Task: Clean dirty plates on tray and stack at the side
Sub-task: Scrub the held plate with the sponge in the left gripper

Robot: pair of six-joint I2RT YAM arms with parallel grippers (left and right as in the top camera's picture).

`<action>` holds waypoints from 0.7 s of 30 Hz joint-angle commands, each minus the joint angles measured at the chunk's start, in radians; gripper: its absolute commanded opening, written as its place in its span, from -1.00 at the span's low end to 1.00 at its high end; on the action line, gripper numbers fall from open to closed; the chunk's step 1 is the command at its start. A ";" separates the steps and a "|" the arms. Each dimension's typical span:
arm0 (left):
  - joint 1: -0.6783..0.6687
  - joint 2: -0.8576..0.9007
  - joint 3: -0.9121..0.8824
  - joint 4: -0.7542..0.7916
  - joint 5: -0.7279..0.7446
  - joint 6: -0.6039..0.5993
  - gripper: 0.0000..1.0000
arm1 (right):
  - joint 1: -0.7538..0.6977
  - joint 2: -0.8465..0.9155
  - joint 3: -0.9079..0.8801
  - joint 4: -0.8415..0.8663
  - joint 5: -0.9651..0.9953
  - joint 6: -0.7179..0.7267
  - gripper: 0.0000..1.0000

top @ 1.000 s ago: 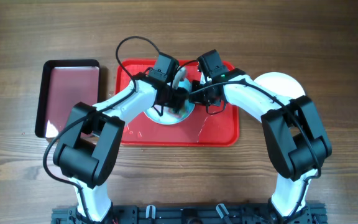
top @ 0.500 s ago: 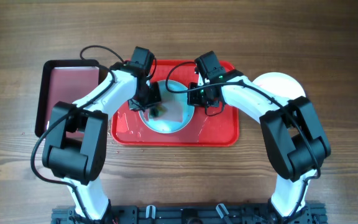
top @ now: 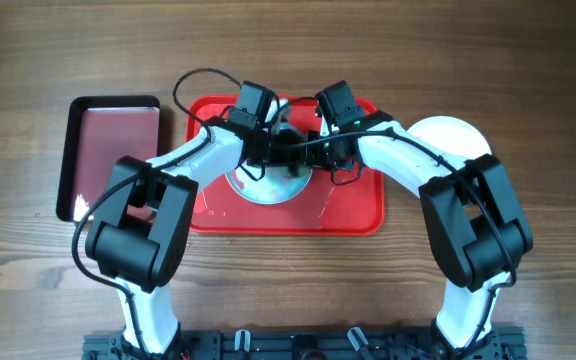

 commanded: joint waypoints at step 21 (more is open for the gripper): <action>0.014 -0.021 -0.003 -0.424 0.074 0.099 -0.92 | 0.003 0.021 -0.027 -0.007 0.035 0.011 -0.91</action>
